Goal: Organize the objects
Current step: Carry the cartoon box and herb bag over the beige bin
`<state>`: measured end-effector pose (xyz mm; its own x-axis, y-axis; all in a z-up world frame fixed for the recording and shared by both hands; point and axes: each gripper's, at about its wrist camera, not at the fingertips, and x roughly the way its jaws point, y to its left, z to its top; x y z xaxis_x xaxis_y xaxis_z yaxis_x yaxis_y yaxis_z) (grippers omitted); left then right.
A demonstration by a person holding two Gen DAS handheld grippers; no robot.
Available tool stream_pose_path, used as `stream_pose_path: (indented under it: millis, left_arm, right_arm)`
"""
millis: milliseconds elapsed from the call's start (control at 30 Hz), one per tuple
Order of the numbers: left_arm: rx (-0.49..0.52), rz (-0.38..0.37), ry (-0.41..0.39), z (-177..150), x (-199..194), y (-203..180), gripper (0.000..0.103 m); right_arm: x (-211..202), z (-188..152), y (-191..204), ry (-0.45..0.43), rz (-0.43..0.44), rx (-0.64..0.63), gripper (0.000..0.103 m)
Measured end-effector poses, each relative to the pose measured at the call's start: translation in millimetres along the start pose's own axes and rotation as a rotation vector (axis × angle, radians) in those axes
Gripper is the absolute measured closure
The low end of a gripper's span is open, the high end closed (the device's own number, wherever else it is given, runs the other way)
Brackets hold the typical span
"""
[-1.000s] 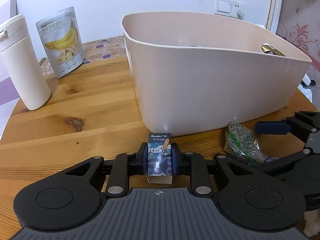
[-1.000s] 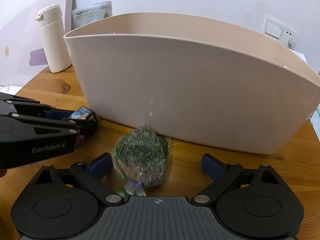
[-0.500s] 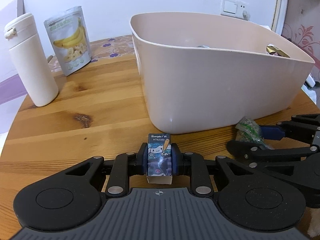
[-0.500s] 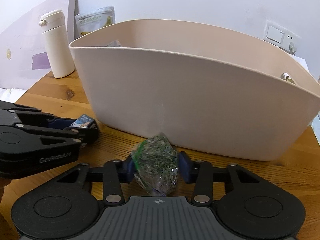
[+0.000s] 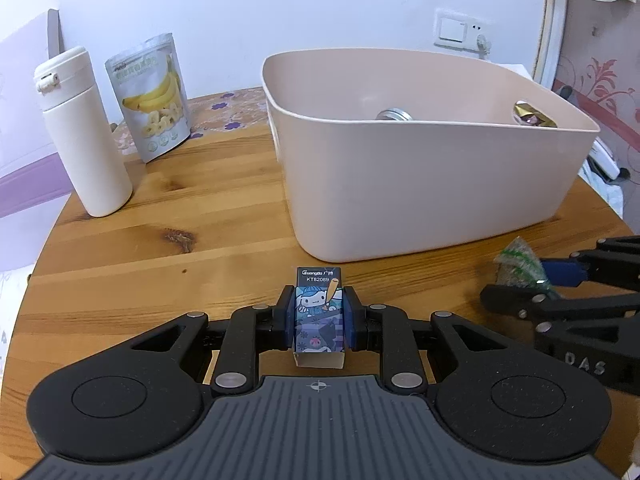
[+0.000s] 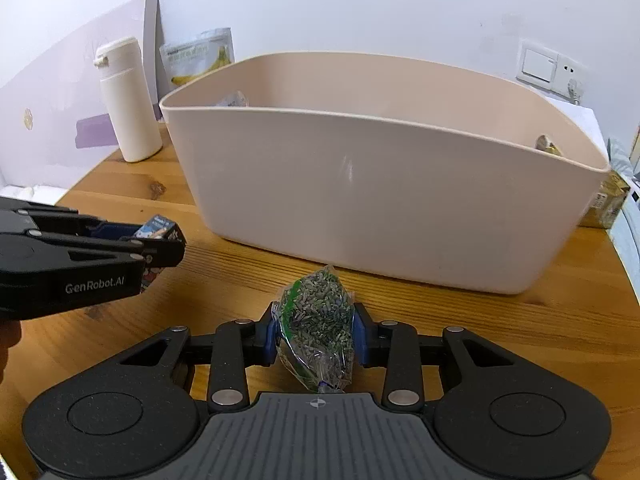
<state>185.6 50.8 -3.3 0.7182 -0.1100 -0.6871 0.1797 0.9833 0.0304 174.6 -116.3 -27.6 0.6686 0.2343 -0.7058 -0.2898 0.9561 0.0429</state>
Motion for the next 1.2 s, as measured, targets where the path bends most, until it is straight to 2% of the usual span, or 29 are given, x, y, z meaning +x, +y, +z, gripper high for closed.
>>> stream_pose_path:
  millis: [733, 1200]
  left_arm:
    - [0.023, -0.002, -0.145, 19.1, -58.3, -20.3, 0.08]
    - [0.038, -0.016, -0.23, 54.8, -74.0, -21.4, 0.08]
  right_arm:
    - [-85.4, -0.4, -27.8, -0.139, -0.045, 0.01, 0.069]
    - [-107.7, 19.2, -40.8, -0.228, -0.068, 0.014, 0.069]
